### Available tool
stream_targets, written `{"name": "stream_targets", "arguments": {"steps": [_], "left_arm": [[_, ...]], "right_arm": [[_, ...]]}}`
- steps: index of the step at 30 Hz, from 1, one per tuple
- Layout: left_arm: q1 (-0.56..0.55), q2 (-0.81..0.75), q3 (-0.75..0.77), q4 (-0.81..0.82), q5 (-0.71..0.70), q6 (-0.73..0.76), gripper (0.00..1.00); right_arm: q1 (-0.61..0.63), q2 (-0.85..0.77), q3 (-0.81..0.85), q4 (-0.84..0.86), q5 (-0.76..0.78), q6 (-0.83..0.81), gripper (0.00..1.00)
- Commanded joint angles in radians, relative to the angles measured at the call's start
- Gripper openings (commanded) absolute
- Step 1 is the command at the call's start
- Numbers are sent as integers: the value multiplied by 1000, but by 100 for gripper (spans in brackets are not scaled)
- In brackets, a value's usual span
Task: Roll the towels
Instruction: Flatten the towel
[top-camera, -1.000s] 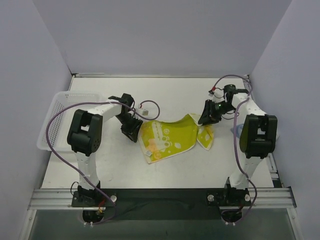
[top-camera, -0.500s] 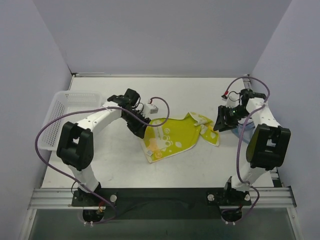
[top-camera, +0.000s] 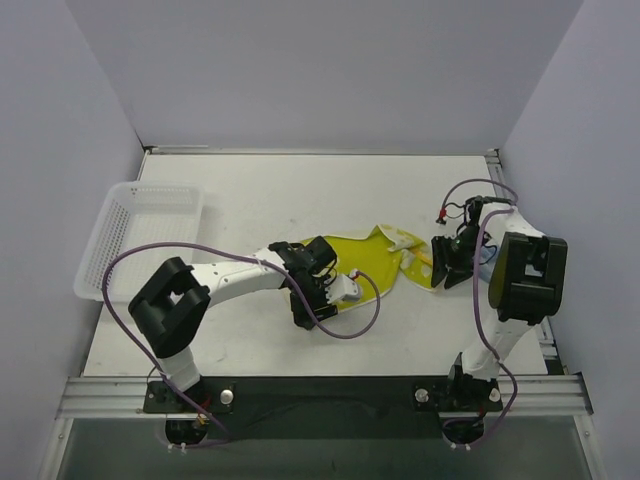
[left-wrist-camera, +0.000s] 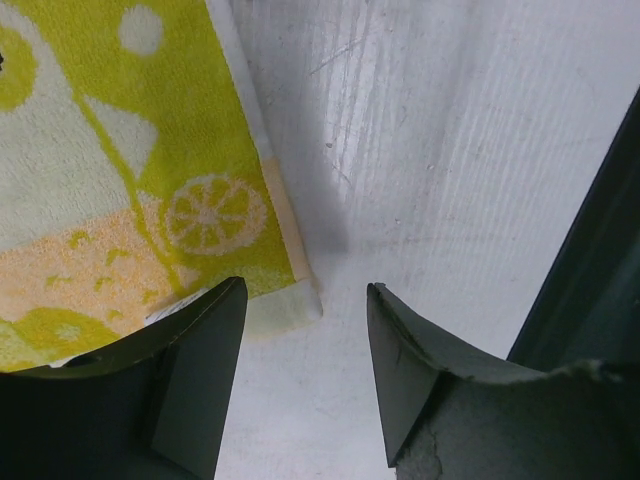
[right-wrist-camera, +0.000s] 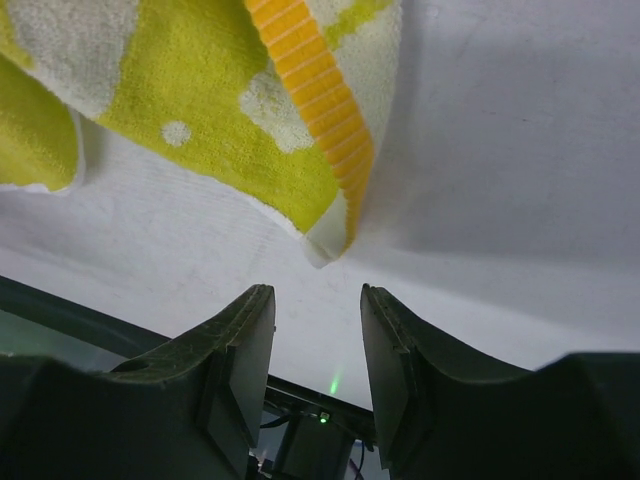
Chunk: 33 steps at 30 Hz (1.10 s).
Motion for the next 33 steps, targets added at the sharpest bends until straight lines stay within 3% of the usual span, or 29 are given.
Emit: {"name": "stream_targets", "arguments": {"steps": [1, 5, 11, 17, 18, 22, 25, 27, 29, 30, 33], "left_arm": [[-15, 12, -9, 99, -80, 31, 62], [-15, 22, -23, 127, -97, 33, 62], [-29, 21, -48, 137, -72, 39, 62], [-32, 18, -98, 136, -49, 46, 62], [-33, 12, -106, 134, -52, 49, 62], [-35, 1, -157, 125, -100, 65, 59], [-35, -10, -193, 116, -130, 71, 45], [-35, -27, -204, 104, -160, 63, 22], [-26, -54, -198, 68, -167, 51, 12], [-18, -98, -177, 26, -154, 43, 2], [71, -206, -123, -59, -41, 19, 0]], "right_arm": [[-4, 25, -3, -28, 24, 42, 40], [-6, 82, -10, -17, -1, 71, 40], [-6, 134, -10, -12, -35, 91, 32], [-20, 137, -7, -15, -71, 104, 10], [-20, 136, -8, -18, -74, 104, 2], [-26, 114, -13, -29, -90, 99, 0], [-33, 82, -13, -46, -107, 87, 0], [-40, 54, -10, -64, -128, 65, 0], [-55, 33, 3, -104, -171, 53, 0], [-60, 10, 7, -138, -189, 36, 0], [-86, -53, 49, -210, -240, 9, 0]]}}
